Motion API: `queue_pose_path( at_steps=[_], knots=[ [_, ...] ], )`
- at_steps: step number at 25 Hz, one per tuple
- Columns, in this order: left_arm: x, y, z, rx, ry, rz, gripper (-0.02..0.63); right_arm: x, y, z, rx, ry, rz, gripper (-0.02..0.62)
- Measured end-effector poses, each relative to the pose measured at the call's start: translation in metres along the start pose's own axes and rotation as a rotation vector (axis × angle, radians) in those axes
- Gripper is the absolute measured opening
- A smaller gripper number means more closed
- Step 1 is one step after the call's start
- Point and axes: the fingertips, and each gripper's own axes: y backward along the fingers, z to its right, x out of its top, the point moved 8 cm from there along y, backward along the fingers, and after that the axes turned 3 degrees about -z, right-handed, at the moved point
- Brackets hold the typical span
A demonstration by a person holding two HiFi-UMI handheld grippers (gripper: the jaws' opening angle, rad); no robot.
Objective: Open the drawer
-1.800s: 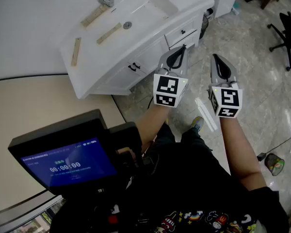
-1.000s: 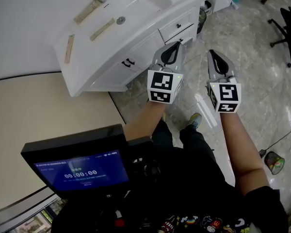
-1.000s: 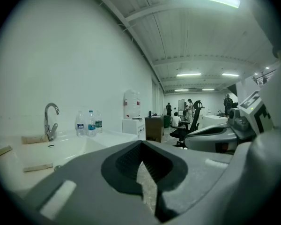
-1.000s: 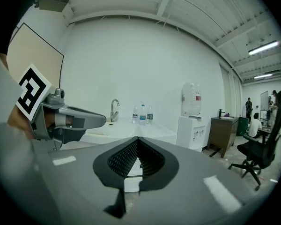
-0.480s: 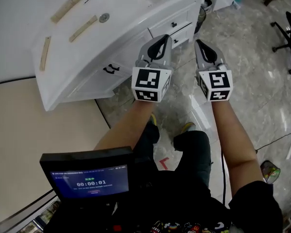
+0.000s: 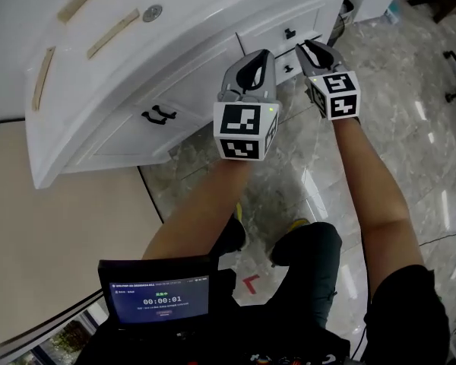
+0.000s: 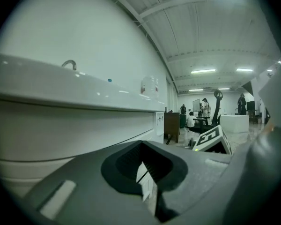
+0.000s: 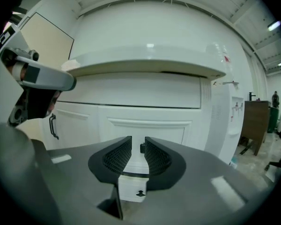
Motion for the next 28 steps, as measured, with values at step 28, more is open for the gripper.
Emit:
queue_pose_path(
  at_steps=[28],
  knots=[
    [-0.089,-0.057,-0.031,0.062,0.057,0.021,0.026,-0.043,-0.09,0.022,0.05,-0.001,0.058,0.147]
  ],
)
